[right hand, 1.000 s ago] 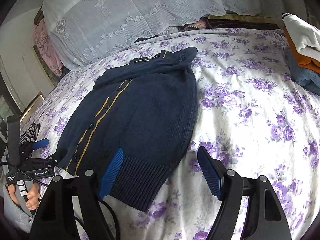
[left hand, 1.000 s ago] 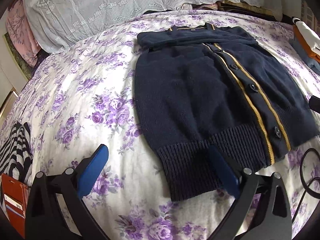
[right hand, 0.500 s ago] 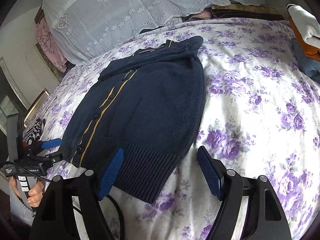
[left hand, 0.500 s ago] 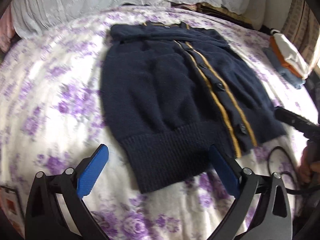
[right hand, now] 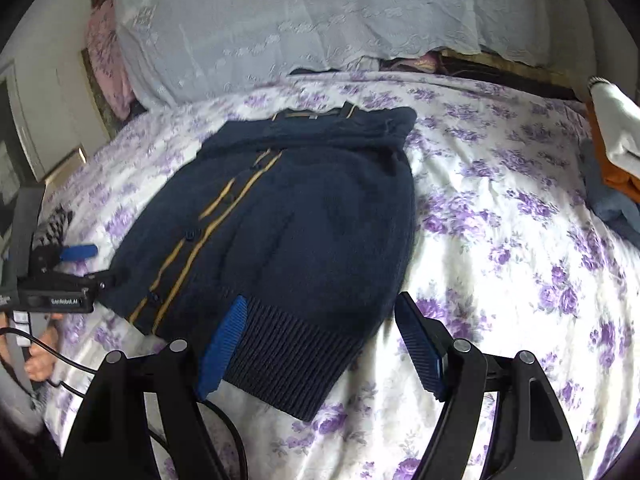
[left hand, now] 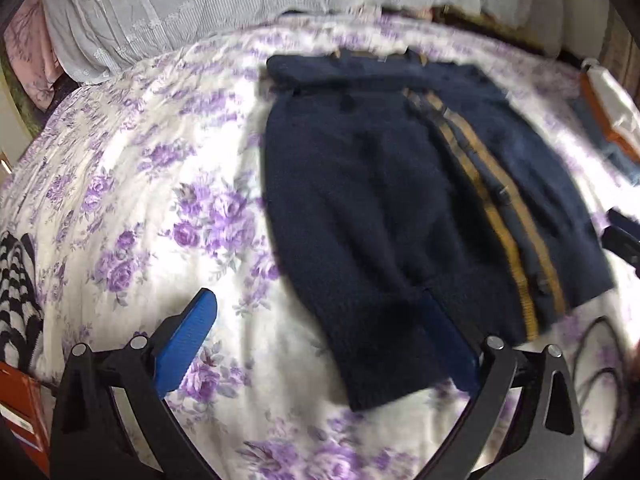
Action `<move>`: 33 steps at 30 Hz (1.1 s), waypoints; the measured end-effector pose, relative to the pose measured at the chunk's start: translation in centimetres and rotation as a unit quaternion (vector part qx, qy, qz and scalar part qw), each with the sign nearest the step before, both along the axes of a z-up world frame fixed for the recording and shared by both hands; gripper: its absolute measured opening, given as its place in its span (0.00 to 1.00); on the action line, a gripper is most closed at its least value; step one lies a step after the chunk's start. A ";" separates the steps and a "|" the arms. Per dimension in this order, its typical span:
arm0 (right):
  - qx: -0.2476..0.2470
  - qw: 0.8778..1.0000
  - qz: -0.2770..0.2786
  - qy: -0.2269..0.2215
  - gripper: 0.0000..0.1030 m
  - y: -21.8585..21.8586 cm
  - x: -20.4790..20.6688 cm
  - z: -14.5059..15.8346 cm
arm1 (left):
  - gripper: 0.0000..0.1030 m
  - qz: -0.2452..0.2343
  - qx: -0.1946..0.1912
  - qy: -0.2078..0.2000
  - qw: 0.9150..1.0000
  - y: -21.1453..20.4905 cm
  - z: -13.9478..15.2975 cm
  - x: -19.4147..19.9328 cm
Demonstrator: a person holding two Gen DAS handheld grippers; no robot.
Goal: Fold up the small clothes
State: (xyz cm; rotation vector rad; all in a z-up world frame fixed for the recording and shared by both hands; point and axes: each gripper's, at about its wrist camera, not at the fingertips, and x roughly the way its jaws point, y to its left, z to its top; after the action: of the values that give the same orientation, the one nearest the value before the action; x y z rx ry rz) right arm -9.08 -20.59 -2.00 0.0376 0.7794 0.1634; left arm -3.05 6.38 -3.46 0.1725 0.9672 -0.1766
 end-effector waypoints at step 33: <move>0.007 0.998 -0.008 0.054 0.50 1.3 15.9 -0.2 | 0.96 0.052 0.052 0.002 0.997 -5.2 0.1 16.0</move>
State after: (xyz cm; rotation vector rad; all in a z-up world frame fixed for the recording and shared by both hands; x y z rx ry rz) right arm 6.85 -19.34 -2.18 0.0661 0.8858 0.1516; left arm 12.94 1.19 -3.40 0.2175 0.9871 -0.0298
